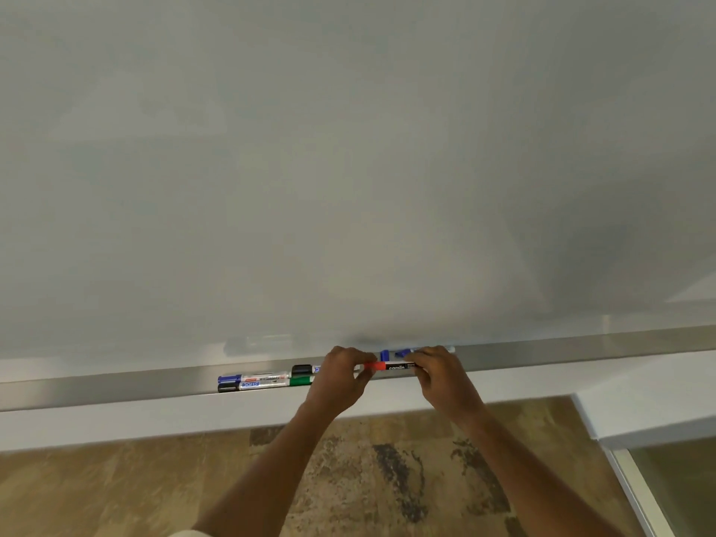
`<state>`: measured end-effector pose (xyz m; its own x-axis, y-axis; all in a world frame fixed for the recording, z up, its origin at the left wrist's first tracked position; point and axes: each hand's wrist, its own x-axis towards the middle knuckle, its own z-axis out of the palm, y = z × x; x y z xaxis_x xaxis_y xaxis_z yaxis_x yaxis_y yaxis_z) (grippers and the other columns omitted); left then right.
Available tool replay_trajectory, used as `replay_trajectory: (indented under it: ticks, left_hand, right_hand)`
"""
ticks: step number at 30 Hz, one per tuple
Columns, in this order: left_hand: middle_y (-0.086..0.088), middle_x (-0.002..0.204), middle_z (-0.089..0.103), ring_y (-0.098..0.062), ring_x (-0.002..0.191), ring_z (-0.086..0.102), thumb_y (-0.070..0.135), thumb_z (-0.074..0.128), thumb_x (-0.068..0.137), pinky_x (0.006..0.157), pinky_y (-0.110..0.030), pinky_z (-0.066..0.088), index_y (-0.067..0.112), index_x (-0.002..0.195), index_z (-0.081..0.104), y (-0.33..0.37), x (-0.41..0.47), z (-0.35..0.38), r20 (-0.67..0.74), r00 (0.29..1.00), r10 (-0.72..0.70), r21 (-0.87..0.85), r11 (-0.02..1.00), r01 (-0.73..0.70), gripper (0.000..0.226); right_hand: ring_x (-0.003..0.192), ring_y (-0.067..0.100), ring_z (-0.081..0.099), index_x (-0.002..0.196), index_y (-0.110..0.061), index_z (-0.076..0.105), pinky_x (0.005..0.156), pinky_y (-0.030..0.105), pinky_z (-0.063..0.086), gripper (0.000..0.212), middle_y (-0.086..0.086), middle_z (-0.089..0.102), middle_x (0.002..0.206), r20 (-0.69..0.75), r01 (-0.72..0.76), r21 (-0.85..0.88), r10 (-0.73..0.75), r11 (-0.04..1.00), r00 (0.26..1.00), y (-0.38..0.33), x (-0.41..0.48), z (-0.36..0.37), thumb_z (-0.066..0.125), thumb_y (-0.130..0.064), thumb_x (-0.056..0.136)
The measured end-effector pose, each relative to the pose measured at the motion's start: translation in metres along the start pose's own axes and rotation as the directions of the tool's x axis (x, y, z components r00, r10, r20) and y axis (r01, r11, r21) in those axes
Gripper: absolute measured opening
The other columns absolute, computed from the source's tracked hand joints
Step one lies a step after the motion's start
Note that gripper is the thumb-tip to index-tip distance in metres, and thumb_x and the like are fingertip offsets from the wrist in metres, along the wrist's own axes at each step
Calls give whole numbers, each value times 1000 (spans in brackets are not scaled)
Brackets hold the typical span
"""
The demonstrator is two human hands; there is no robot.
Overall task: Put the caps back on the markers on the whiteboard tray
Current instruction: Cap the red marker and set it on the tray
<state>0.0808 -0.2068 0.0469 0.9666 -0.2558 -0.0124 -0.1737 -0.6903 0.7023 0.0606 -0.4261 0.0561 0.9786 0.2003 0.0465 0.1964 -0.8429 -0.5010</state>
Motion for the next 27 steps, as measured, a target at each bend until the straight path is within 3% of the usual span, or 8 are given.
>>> replay_trajectory:
  ticks: [4, 11, 17, 23, 27]
  left_hand:
    - [1, 103, 75, -23, 103, 56, 22, 60, 98, 87, -37, 50, 22, 110, 77, -5, 7, 13, 96, 994, 43, 221, 973, -64, 20]
    - [0, 111, 71, -23, 104, 55, 28, 56, 101, 84, -34, 51, 22, 115, 77, -7, 10, 29, 119, 992, 35, 415, 906, -82, 25]
    - [-2, 107, 61, -23, 103, 51, 33, 53, 102, 81, -35, 46, 20, 111, 77, -9, 13, 36, 114, 994, 2, 474, 878, -56, 29]
    - [-2, 104, 63, -22, 103, 51, 39, 46, 104, 82, -34, 45, 17, 109, 76, -13, 12, 38, 128, 992, -1, 466, 883, -59, 37]
    - [-2, 108, 63, -20, 106, 50, 40, 46, 103, 86, -34, 46, 17, 113, 75, -14, 12, 38, 142, 990, -6, 459, 886, -61, 38]
  right_hand:
    - [105, 28, 62, 116, -13, 71, 93, 42, 52, 27, 7, 73, 110, 49, -36, -59, 39, 998, 998, 10, 6, 15, 60, -7, 92]
    - [100, 28, 62, 109, -12, 72, 87, 40, 52, 21, 7, 72, 104, 122, -103, -67, 110, 993, 986, 14, 12, 32, 57, -9, 93]
    - [99, 28, 60, 102, -11, 75, 86, 41, 53, 23, 9, 71, 103, 135, -142, -7, 141, 990, 981, 16, 16, 36, 56, -6, 90]
    - [112, 24, 53, 114, -12, 71, 96, 33, 50, 25, 8, 62, 117, 136, -115, -56, 122, 992, 983, 20, 12, 44, 59, -15, 93]
    - [119, 24, 53, 122, -16, 66, 101, 38, 48, 31, 4, 62, 125, 136, -81, -87, 92, 993, 986, 19, 9, 47, 62, -17, 91]
